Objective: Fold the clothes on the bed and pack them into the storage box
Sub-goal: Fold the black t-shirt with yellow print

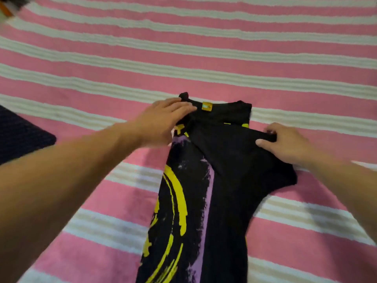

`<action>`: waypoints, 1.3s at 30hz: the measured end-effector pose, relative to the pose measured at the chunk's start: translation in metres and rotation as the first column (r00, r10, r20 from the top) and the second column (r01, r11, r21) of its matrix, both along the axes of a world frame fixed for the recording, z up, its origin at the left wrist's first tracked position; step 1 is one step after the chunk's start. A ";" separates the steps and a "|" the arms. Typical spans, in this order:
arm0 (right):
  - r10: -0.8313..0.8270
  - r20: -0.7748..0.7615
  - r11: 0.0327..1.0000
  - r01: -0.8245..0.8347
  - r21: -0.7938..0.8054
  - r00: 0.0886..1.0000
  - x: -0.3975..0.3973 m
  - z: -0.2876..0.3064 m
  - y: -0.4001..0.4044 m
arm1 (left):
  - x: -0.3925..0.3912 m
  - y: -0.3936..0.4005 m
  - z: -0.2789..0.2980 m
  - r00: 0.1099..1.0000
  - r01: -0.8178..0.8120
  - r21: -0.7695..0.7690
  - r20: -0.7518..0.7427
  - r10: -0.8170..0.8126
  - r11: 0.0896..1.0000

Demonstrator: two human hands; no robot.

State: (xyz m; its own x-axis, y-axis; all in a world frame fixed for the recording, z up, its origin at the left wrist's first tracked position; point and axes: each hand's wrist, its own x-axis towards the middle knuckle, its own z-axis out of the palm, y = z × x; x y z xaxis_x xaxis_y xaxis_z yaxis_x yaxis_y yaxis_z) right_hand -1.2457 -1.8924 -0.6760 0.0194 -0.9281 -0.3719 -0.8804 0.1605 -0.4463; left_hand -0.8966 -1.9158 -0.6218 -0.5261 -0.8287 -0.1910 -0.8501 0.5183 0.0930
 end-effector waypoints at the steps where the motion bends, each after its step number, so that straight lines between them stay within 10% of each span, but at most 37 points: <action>1: -0.064 0.113 0.998 0.061 0.033 0.992 -0.002 -0.001 0.002 | -0.002 -0.020 0.003 0.995 0.073 0.041 0.062 -0.076 0.996; 7: -0.490 0.582 0.871 0.387 0.303 0.649 -0.025 0.014 0.001 | -0.011 -0.103 0.011 0.962 0.056 0.158 0.256 -0.095 0.986; 14: -0.561 0.448 0.824 0.521 0.224 0.696 -0.040 -0.003 -0.007 | -0.034 -0.121 -0.048 0.885 -0.238 0.074 0.428 0.185 0.968; 19: -0.444 0.273 0.891 0.453 0.033 0.853 -0.047 -0.011 -0.001 | -0.063 -0.039 -0.057 0.914 -0.406 -0.269 -0.128 0.386 0.873; 21: -0.496 0.327 0.866 0.487 0.115 0.804 -0.052 -0.008 0.001 | -0.077 0.010 -0.055 0.895 -0.426 -0.214 -0.241 0.375 0.879; 26: -0.564 0.366 0.814 0.424 0.397 0.740 -0.055 -0.004 0.024 | -0.097 0.055 -0.088 0.950 -0.312 -0.013 0.011 0.312 0.950; 30: -0.643 0.534 0.731 0.648 0.215 0.549 -0.038 0.001 0.040 | -0.101 0.036 -0.084 0.952 -0.300 0.040 -0.053 0.302 0.953; 34: -0.661 0.351 0.694 0.718 -0.050 0.663 -0.031 0.002 0.049 | -0.074 -0.012 -0.071 0.929 -0.338 -0.105 -0.199 0.313 0.935; 39: -0.670 0.583 0.712 0.621 0.329 0.459 -0.031 0.002 0.061 | -0.054 -0.074 -0.062 0.989 -0.141 -0.121 0.029 0.145 0.983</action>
State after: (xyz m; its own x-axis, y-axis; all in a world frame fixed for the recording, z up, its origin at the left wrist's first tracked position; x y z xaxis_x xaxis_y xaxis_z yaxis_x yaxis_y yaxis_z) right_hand -1.2765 -1.8318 -0.6739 -0.3310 -0.7518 -0.5703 -0.0213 0.6102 -0.7920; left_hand -0.9505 -1.9899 -0.6836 -0.3947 -0.9128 -0.1050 -0.9181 0.3964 0.0048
